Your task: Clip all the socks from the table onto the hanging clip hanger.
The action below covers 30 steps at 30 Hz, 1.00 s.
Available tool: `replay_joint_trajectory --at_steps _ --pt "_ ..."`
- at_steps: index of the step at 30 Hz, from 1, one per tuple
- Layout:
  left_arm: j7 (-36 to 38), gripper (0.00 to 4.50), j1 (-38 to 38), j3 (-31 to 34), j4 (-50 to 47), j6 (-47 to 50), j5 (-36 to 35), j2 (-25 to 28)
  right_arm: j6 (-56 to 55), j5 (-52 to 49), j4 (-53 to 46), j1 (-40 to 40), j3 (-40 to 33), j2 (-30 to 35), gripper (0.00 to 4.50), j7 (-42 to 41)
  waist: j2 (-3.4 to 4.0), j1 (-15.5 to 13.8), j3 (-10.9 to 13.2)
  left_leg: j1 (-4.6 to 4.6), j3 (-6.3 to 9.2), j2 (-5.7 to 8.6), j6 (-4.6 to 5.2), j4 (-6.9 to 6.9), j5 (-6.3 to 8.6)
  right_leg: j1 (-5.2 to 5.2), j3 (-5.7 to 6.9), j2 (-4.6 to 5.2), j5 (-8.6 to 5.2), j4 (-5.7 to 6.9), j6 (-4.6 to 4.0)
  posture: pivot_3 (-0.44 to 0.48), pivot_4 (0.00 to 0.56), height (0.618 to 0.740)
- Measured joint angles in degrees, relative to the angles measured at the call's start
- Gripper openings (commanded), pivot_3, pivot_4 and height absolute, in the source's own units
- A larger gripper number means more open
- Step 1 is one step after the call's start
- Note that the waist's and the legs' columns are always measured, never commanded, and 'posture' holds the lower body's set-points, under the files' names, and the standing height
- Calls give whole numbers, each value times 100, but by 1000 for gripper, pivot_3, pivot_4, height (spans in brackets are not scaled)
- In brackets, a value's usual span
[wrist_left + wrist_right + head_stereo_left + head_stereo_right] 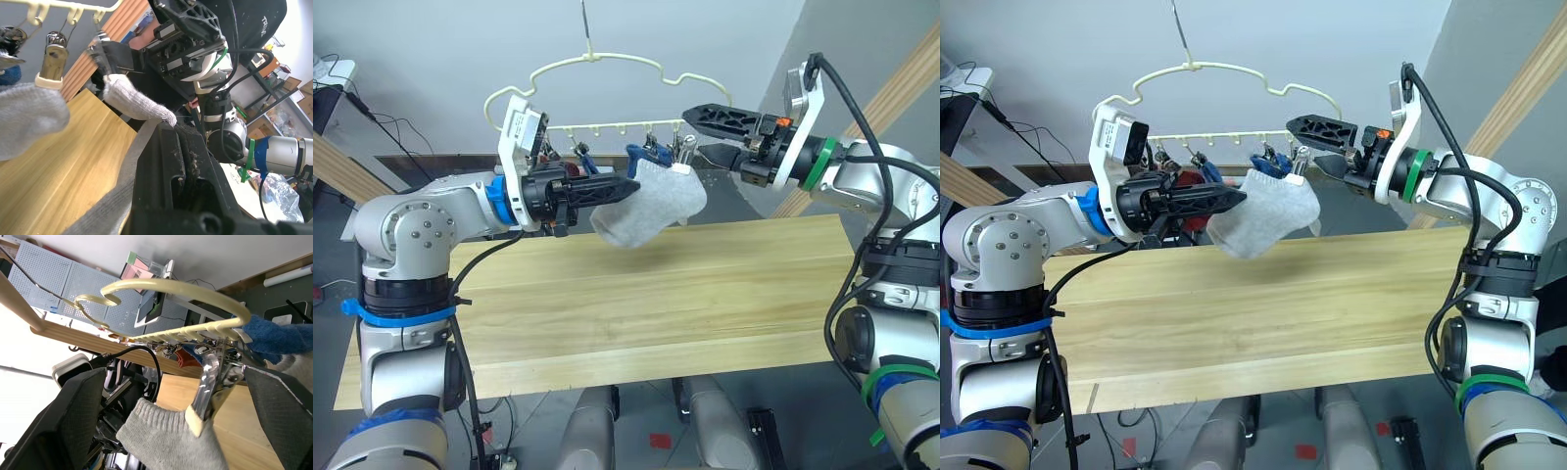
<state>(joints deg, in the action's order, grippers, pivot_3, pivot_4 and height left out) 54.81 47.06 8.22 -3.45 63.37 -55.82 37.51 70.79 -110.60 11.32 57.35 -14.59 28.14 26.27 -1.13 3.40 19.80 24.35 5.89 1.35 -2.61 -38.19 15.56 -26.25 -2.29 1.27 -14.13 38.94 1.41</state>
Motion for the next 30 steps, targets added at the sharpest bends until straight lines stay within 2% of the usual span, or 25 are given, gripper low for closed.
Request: replay_joint_trajectory --at_steps 5,8,12,16,19,22,26,30 --pt "-38 0 -22 0 -2 -3 7 4 67 -41 -233 -307 264 698 4470 -143 -1 -13 0 2 2 0 0 1 0 1 2 0 0 -4 0 -29 361 740" --pt "-42 0 -136 -11 -15 -72 98 19 258 174 -525 -633 327 1311 4470 -565 -3 -21 2 5 0 2 0 0 0 2 1 0 0 -8 0 -36 358 740" --pt "-151 0 -254 -151 -46 -302 351 -89 489 1630 -2029 -894 557 2305 4470 -2214 -3 -17 4 5 10 -4 0 0 0 1 7 -11 -2 -8 3 -54 354 740" --pt "-286 0 -409 -324 -92 -417 502 -307 -4 2934 -3157 -1299 815 2585 4470 -3587 -5 11 4 -1 4 -5 -1 -12 0 3 1 -12 -2 4 4 -71 347 740" --pt "-356 513 -576 -398 -252 -528 579 -463 -539 3684 -3781 -1704 902 2517 4500 -4077 -6 8 3 0 8 -5 -6 -31 -2 9 3 -10 -1 7 5 -85 339 740" --pt "-430 1290 -876 -486 -490 -532 577 -583 -1258 4520 -4313 -2197 903 2287 4500 -4233 -6 0 3 10 8 -2 -16 -54 -8 9 -1 -8 8 7 18 -85 335 740" --pt "-560 2231 -1406 -500 -757 -633 738 -442 -2228 5833 -4900 -2906 929 2277 4500 -4481 -7 -5 3 12 12 2 -18 -67 -9 11 -6 -7 16 7 30 -76 333 740" --pt "-859 3110 -1871 -283 -1124 -785 870 -296 -2932 6839 -5052 -3513 1073 2188 4500 -4569 -8 -9 2 7 17 -1 -18 -68 -10 15 -9 -8 24 8 30 -71 331 740"
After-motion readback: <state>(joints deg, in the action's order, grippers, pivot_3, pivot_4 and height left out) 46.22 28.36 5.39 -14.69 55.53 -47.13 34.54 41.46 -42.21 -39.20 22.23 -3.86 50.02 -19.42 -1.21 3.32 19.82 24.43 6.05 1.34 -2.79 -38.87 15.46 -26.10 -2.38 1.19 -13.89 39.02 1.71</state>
